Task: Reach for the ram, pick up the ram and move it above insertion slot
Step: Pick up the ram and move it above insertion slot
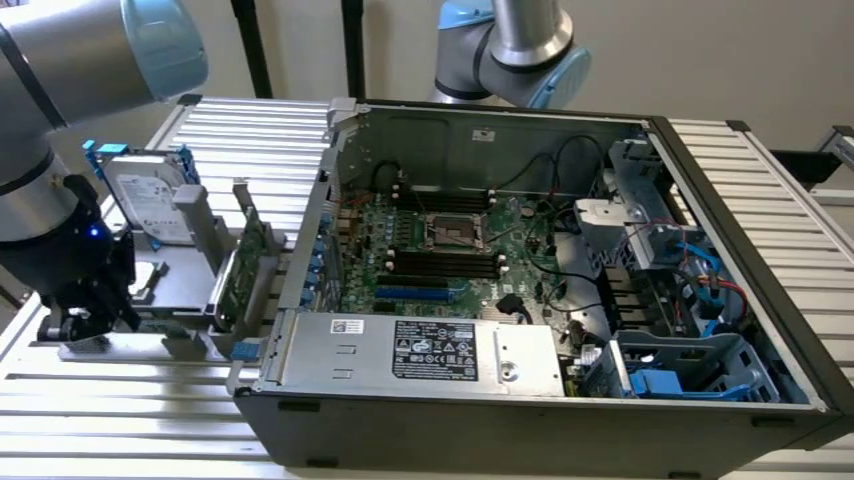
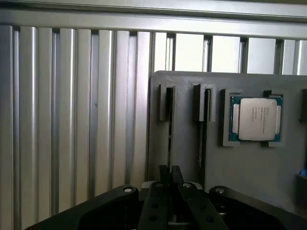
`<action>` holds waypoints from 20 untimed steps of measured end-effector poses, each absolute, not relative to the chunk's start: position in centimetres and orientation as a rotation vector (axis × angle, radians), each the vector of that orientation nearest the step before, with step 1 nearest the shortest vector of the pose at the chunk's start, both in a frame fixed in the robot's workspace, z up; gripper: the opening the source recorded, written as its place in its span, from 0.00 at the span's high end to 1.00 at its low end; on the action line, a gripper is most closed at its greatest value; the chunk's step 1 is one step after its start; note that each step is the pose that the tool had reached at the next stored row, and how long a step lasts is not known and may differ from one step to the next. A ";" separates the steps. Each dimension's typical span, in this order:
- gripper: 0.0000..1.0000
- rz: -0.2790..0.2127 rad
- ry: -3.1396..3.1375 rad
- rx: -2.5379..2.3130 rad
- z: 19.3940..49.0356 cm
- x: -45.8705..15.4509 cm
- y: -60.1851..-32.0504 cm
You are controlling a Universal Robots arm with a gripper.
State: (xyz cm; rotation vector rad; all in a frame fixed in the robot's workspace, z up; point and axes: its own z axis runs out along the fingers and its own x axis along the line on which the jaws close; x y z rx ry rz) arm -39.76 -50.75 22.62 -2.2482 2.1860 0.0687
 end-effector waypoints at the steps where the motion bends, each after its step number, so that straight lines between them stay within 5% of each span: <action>1: 0.86 0.069 2.186 -2.248 23.1 -39.8 -50.8; 20: 0.86 0.072 2.185 -2.251 31.7 -36.4 -50.8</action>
